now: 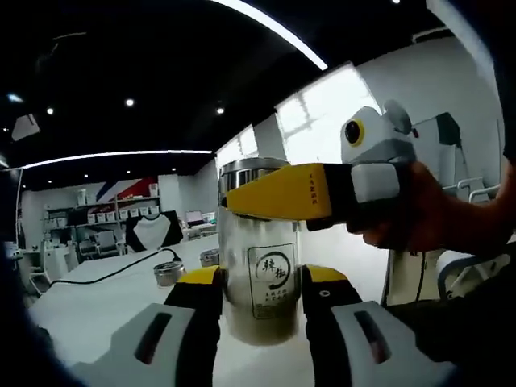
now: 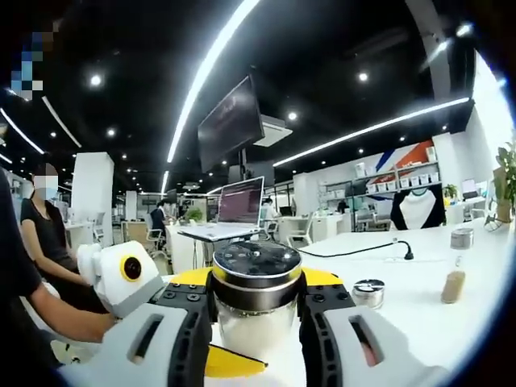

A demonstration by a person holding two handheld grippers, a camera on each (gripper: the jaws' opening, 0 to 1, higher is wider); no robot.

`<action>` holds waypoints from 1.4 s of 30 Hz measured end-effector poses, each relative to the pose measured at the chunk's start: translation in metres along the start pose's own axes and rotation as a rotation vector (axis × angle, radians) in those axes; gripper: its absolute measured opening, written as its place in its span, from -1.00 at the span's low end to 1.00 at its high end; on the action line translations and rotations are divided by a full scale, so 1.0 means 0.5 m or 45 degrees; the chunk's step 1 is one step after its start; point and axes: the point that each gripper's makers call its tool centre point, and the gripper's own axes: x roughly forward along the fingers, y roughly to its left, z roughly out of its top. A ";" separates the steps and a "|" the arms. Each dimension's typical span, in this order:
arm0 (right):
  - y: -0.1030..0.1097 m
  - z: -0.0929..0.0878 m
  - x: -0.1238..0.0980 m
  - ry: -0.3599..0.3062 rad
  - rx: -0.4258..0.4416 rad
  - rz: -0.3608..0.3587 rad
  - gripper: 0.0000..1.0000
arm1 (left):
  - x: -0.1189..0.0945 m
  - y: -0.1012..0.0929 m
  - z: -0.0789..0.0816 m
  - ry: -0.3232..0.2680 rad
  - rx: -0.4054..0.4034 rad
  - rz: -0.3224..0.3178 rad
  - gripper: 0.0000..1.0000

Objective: Rotate the seasoning bottle until the label or dispensing opening points toward the visible target arrow and the bottle remains upright within the marked orientation range

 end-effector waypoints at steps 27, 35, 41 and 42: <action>0.005 -0.009 -0.015 0.028 -0.069 0.031 -0.24 | 0.009 -0.015 -0.017 0.069 -0.091 -0.005 -0.19; -0.006 -0.021 0.010 0.033 -0.066 -0.104 -0.23 | 0.004 0.014 -0.031 0.087 -0.098 0.187 -0.19; -0.017 -0.024 0.025 0.037 -0.061 -0.174 -0.23 | 0.004 0.026 -0.037 0.086 -0.125 0.224 -0.19; -0.015 -0.024 0.025 0.042 -0.073 -0.166 -0.23 | 0.004 0.024 -0.038 0.079 -0.124 0.225 -0.18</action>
